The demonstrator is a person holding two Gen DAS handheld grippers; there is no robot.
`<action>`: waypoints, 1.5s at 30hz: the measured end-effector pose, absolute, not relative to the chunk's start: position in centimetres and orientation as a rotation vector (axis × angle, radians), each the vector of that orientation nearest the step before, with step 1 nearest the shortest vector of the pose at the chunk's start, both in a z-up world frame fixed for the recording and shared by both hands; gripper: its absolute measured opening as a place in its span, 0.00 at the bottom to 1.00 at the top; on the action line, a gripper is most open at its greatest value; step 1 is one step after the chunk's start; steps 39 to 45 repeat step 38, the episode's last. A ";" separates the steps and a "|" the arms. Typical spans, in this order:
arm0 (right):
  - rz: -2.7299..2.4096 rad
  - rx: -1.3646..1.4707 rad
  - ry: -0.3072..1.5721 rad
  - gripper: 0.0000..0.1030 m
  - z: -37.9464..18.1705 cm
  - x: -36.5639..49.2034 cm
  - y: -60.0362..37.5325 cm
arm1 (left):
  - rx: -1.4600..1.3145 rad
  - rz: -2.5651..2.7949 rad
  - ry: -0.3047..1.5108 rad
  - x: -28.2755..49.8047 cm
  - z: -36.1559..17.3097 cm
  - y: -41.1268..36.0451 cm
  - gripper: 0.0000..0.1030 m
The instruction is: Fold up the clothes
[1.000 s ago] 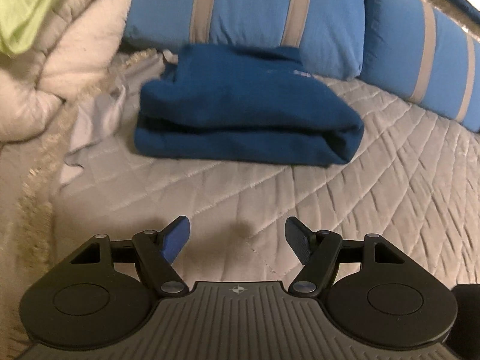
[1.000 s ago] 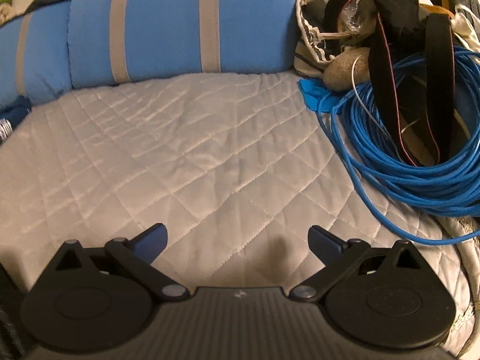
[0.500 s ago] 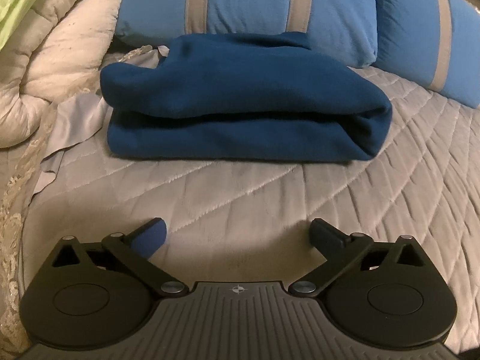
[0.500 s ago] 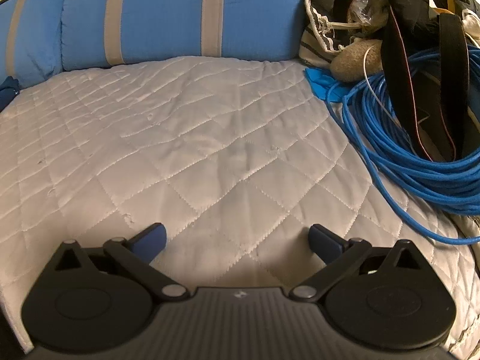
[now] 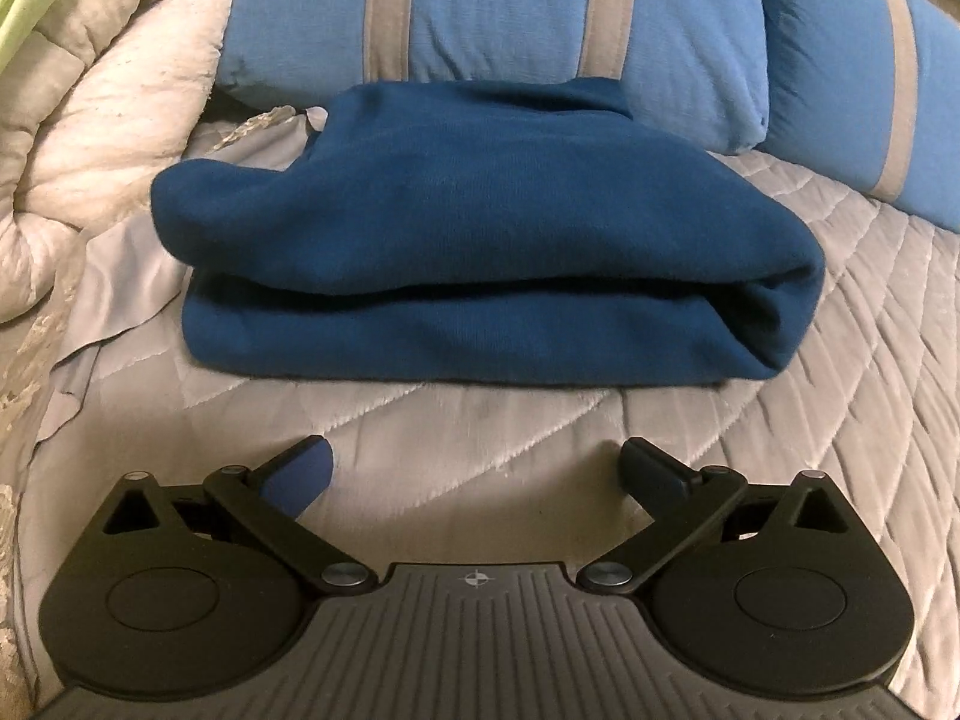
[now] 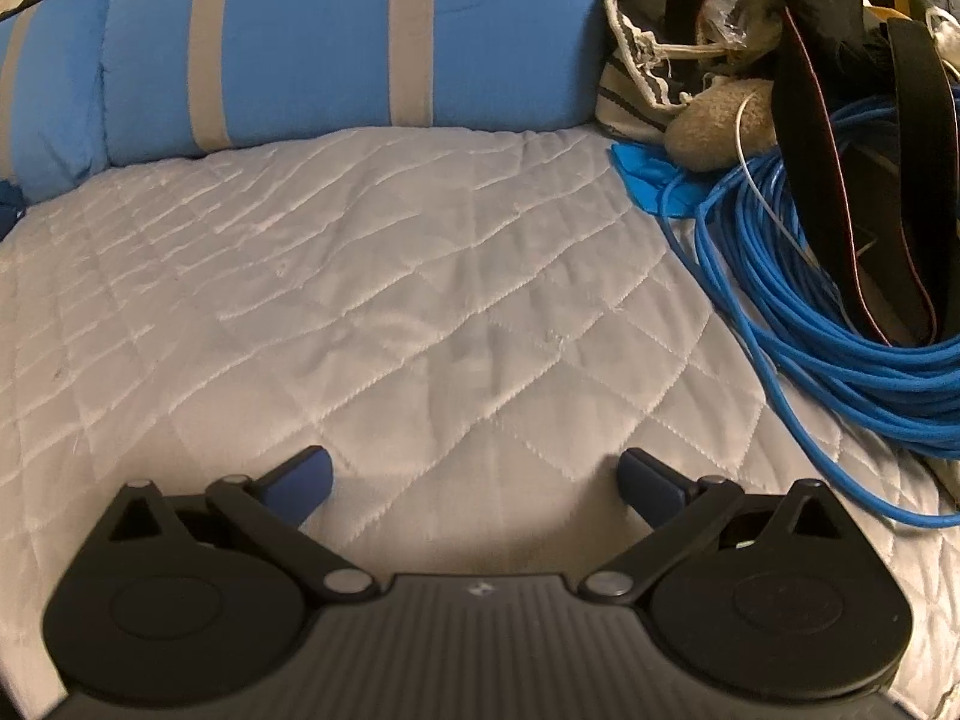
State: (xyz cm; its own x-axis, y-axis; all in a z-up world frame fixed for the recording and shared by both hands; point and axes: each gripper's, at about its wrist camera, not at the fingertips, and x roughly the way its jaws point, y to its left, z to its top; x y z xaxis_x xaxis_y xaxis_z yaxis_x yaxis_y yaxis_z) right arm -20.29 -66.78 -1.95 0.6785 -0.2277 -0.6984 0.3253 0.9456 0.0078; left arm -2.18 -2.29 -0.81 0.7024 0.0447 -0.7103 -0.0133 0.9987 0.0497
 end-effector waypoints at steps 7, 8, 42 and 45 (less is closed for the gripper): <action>-0.327 0.160 0.731 1.00 -2.2 -19.0 -67.3 | 0.046 0.037 0.786 -0.7 -0.8 -2.4 1.00; -0.330 0.161 0.724 1.00 -2.2 -18.8 -67.3 | 0.045 0.039 0.782 -0.6 -0.8 -2.4 1.00; -0.326 0.164 0.570 0.99 -3.6 -19.0 -67.7 | 0.001 0.025 0.633 -1.0 -1.4 -2.2 1.00; -0.326 0.164 0.570 0.99 -3.6 -19.0 -67.7 | 0.001 0.025 0.633 -1.0 -1.4 -2.2 1.00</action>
